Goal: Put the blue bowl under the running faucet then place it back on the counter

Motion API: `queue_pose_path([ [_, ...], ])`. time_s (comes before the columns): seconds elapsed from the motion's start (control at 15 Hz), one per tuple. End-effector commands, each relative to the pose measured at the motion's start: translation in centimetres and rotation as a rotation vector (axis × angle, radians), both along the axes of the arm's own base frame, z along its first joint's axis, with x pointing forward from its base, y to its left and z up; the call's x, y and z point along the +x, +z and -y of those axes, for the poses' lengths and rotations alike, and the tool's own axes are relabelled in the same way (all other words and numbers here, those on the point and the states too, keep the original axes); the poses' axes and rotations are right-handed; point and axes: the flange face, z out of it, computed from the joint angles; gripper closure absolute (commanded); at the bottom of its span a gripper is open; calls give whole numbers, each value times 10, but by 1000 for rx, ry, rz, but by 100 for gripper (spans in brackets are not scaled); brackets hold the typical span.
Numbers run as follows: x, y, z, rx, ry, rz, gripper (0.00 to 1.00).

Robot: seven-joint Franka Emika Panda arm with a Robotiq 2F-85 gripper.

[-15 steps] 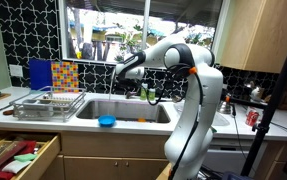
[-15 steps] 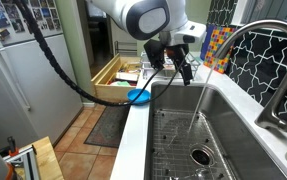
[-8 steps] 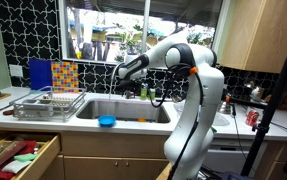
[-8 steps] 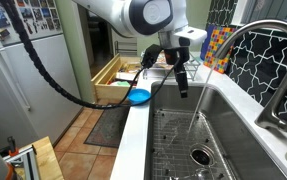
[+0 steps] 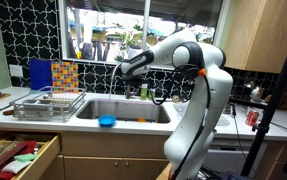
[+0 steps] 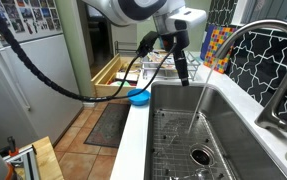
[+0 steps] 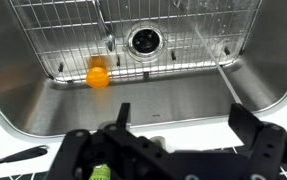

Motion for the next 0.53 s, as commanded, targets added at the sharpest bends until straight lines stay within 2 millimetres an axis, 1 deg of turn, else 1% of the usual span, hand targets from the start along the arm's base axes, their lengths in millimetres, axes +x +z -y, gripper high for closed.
queue_pose_path([
  [0.0,-27,19,-3,-15,42,129,0],
  [0.13,-37,25,-7,-26,71,160,0],
  [0.2,-17,25,-4,-32,44,126,0],
  [0.33,-20,29,-6,-35,49,136,0],
  [0.47,-19,27,-6,-35,51,131,0],
])
